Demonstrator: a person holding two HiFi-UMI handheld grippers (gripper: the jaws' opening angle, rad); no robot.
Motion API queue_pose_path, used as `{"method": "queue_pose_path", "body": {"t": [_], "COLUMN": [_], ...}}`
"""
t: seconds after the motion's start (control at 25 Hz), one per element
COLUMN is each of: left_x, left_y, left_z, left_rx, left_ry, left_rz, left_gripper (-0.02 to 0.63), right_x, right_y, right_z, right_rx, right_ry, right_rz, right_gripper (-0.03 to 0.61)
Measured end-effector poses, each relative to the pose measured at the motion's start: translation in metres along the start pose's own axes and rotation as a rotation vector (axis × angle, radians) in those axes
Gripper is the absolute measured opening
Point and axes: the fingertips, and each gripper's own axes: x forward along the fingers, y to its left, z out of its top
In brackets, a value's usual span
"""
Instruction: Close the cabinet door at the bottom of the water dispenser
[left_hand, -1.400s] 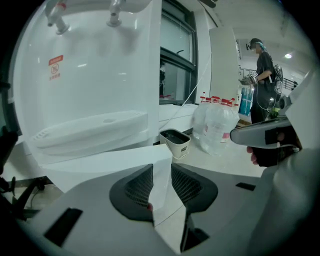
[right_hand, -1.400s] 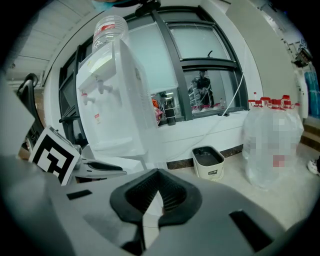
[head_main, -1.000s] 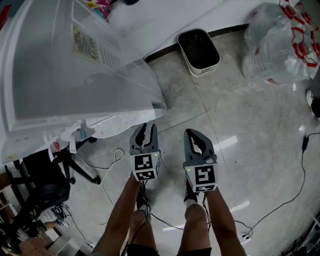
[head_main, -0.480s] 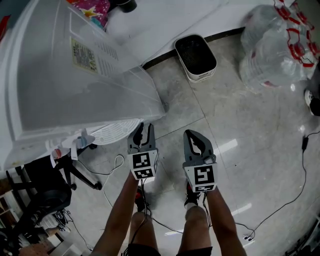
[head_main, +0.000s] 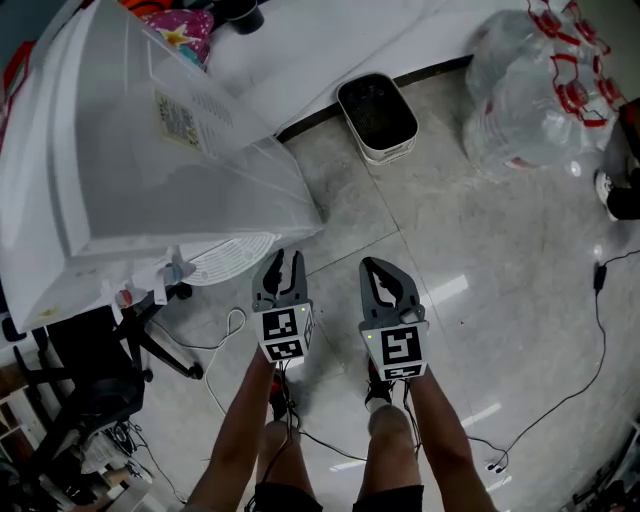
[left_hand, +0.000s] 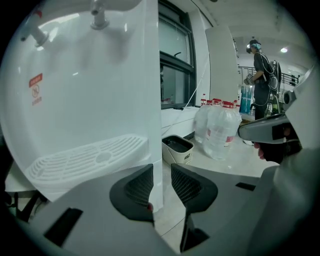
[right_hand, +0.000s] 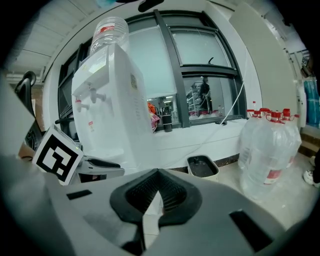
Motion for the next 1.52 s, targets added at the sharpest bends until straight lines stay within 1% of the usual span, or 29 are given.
{"method": "queue_pose_path", "body": {"t": [0.2,0.36,0.56,0.72,1.0,1.16,1.28,1.36,1.52], "left_x": [-0.030,-0.061,-0.109,-0.159,-0.245,-0.294,-0.330,-0.352,-0.399], "left_y": [-0.010,-0.020,-0.025,-0.025,-0.005,0.006,0.022,0.030,0.041], "left_z": [0.022,0.049,0.094,0.140,0.214,0.247,0.268,0.275,0.289], "left_rx": [-0.017,-0.029,-0.031,-0.032,-0.063,-0.075,-0.079,-0.092,-0.104], "left_ry": [-0.015,-0.032,-0.061,-0.085,-0.173,-0.217,-0.242,-0.248,-0.262], "left_rz": [-0.005,-0.004,0.002,0.010,0.068,0.111,0.151,0.177,0.210], "left_gripper": [0.129,0.129,0.125,0.118,0.100,0.083,0.070,0.063,0.053], "right_x": [-0.022,-0.045,-0.077,-0.107,-0.153,-0.176,-0.189,-0.200,-0.228], "right_y": [0.005,0.015,0.036,0.063,0.112,0.133,0.153,0.164,0.181], "right_z": [0.028,0.058,0.108,0.153,0.241,0.282,0.311,0.328,0.354], "right_rx": [-0.021,-0.048,-0.071,-0.077,-0.110,-0.134,-0.165,-0.191,-0.204], "right_ry": [-0.003,-0.010,-0.037,-0.055,-0.112,-0.138,-0.153,-0.163,-0.180], "right_rz": [0.012,0.032,0.070,0.104,0.180,0.213,0.246,0.268,0.286], "right_gripper": [0.012,0.012,0.012,0.012,0.012,0.012,0.012,0.012,0.012]}}
